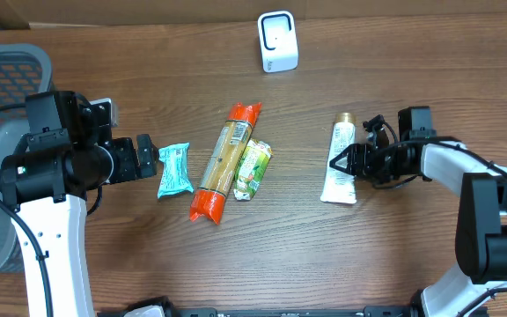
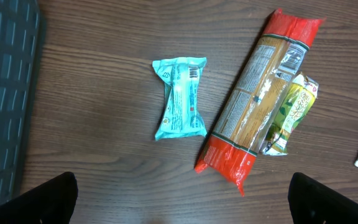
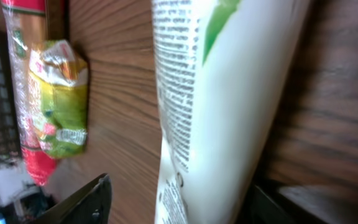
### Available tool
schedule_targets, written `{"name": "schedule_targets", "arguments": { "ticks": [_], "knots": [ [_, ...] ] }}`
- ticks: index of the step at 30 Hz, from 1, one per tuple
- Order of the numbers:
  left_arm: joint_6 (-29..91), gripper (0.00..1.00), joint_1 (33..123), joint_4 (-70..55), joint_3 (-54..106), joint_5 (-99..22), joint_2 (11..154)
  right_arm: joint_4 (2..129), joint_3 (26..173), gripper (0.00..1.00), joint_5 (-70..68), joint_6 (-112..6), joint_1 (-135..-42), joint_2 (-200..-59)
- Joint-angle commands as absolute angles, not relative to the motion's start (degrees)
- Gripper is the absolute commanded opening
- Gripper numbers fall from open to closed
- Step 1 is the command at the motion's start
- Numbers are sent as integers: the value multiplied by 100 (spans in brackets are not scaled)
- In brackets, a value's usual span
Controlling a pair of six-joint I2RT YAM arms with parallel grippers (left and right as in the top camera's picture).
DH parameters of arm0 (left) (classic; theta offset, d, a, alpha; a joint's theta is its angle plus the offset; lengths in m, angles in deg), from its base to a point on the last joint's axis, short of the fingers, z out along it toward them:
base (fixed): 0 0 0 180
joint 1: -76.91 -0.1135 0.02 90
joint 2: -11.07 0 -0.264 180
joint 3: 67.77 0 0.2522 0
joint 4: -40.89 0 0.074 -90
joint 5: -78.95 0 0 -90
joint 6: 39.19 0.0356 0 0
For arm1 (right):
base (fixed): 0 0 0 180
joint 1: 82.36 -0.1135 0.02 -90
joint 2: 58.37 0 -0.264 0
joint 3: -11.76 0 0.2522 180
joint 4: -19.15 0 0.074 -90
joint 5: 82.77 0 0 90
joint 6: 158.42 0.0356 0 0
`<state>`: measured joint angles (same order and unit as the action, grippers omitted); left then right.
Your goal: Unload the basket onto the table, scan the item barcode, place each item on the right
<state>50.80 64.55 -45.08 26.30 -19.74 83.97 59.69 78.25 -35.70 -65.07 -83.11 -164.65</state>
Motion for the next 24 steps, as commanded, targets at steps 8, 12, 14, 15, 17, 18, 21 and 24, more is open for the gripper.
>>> {"name": "schedule_targets", "arguments": {
  "ticks": [8,12,14,15,17,18,21,24],
  "knots": [
    [5102,100,6494,-4490,2746,-1943,8382,5738,7216,9,-3059,-5917,-8449,-16896],
    [5102,100,6494,-4490,2746,-1943,8382,5985,7415,4,-3146,-5925,-8425,-16861],
    [5102,99,6494,-4490,2746,-1943,8382,6229,7565,4,-3149,-5945,-8403,-16760],
    [5102,100,6492,-4490,2746,-1943,8382,6369,7657,4,-3146,-5945,-8399,-16690],
    [5102,99,6494,-4490,2746,-1943,8382,6712,7850,4,-3146,-6037,-8401,-16559],
    [5102,100,6494,-4490,2746,-1943,8382,6966,7994,4,-3146,-6192,-8401,-16474],
    [5102,100,6494,-4490,2746,-1943,8382,7797,8433,4,-3299,-6944,-8491,-16242],
    [5102,99,6494,-4490,2746,-1943,8382,8763,8925,4,-3787,-8070,-8657,-16039]
  ]
}}
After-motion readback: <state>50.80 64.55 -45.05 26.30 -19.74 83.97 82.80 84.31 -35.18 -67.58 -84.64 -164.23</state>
